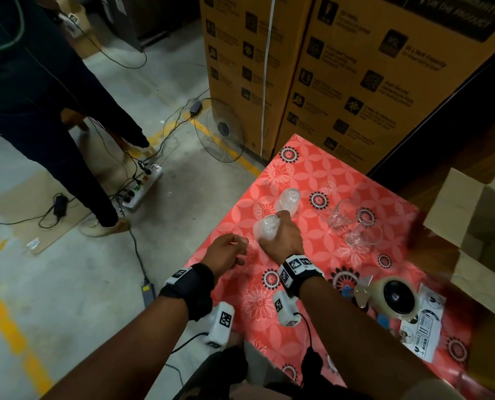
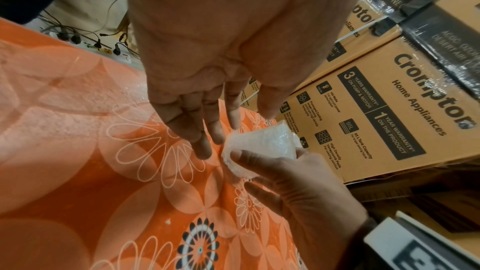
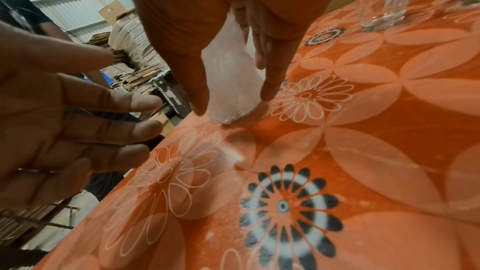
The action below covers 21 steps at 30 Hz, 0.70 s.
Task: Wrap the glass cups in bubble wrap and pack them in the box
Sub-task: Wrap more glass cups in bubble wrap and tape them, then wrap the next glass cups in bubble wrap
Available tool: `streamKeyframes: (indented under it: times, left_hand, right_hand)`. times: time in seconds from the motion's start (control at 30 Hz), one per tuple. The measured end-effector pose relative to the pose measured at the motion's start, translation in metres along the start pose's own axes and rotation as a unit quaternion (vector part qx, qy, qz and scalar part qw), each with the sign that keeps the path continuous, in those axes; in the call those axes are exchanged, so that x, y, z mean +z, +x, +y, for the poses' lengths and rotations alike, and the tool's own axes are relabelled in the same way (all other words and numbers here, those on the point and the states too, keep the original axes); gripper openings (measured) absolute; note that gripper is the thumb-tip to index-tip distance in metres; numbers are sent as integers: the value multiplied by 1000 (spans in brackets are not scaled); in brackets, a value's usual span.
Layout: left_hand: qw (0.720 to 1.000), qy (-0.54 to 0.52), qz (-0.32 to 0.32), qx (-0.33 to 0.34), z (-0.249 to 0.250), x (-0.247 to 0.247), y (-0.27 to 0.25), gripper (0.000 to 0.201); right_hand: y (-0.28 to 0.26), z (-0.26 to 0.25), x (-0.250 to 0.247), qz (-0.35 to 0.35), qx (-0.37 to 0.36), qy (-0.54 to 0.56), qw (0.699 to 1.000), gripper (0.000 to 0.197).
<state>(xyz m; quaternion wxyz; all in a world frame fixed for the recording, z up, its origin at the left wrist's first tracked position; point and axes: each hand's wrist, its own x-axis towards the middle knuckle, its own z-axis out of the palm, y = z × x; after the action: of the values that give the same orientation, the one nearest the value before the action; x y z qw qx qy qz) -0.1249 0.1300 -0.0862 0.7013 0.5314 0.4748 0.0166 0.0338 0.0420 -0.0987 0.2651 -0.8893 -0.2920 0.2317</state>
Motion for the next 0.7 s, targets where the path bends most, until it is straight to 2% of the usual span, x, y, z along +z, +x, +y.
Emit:
streamKeyframes:
  times: [0.2,0.33,0.43,0.57,0.63,0.7]
  left_hand:
    - [1000,-22,-2,-4,6,5,0,18]
    - [999,-29,-9,-14,5,11,6,10]
    - [1000,-16,-9,-16,5,17,7,12]
    - [1000,11,-8,-21,7,30,5,23]
    - [999,20,-23,-27,10,40,1,19]
    - [998,40,-44,-24,12,49,-2,16]
  right_hand:
    - [-9,8,-11,4,26,33,999,103]
    - [-20,24,-26,-14,11,26,1000,111]
    - [-28,40,-44,-2,8,-8,1000,96]
    - [-27,61,-80,120,15,-51,991,59]
    - [-18,68,-98,168,29,-49,984,50]
    - [-5,71,-113,176,63,-59,981,50]
